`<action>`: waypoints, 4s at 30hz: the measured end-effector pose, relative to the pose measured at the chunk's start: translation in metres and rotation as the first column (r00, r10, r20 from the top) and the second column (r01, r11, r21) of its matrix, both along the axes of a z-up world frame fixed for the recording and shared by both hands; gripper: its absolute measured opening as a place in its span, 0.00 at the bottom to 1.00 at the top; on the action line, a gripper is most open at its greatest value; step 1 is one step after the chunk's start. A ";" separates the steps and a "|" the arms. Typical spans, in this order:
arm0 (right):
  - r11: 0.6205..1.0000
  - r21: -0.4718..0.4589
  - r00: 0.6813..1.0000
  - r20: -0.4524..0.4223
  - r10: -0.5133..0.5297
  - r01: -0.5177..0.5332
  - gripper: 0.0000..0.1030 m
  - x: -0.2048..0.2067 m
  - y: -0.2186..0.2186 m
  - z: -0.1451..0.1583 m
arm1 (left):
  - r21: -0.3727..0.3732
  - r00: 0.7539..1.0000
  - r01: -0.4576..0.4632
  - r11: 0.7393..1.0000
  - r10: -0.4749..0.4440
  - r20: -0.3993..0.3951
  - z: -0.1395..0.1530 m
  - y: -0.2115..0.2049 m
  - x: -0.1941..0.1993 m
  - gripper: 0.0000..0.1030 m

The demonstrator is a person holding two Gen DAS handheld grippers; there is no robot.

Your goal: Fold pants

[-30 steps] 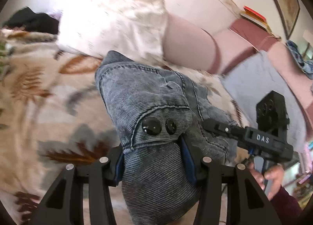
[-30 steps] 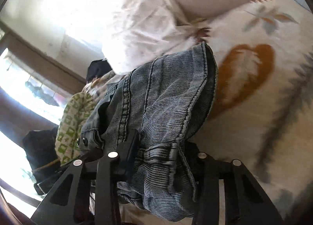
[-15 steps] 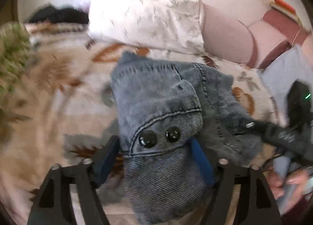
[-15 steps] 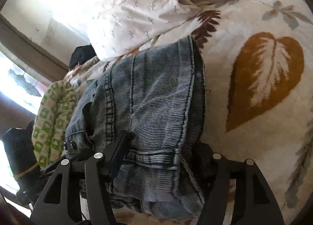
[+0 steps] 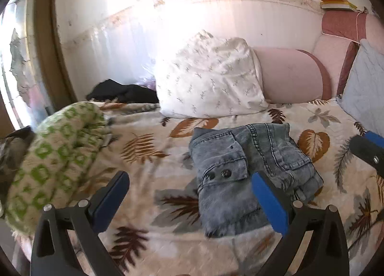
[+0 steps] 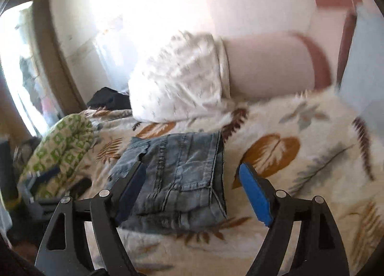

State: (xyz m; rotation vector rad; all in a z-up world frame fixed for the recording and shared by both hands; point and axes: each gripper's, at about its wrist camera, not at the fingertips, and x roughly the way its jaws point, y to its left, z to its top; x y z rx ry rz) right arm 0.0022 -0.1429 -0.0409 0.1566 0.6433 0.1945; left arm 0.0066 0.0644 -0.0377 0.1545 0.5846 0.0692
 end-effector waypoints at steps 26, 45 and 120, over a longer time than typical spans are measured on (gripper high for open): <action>0.985 -0.146 0.952 0.303 -0.046 0.094 0.86 -0.092 0.037 0.016 | -0.019 0.990 -0.122 0.992 0.123 0.062 0.002 0.033 -0.066 1.00; 0.963 -0.267 0.961 0.273 0.043 0.033 0.86 -0.089 0.067 -0.003 | -0.058 0.990 -0.133 0.989 0.136 0.048 -0.010 0.046 -0.060 1.00; 0.954 -0.297 0.985 0.173 0.001 0.051 0.86 -0.073 0.070 -0.034 | -0.097 0.998 -0.067 0.993 0.067 -0.010 -0.028 0.045 -0.055 1.00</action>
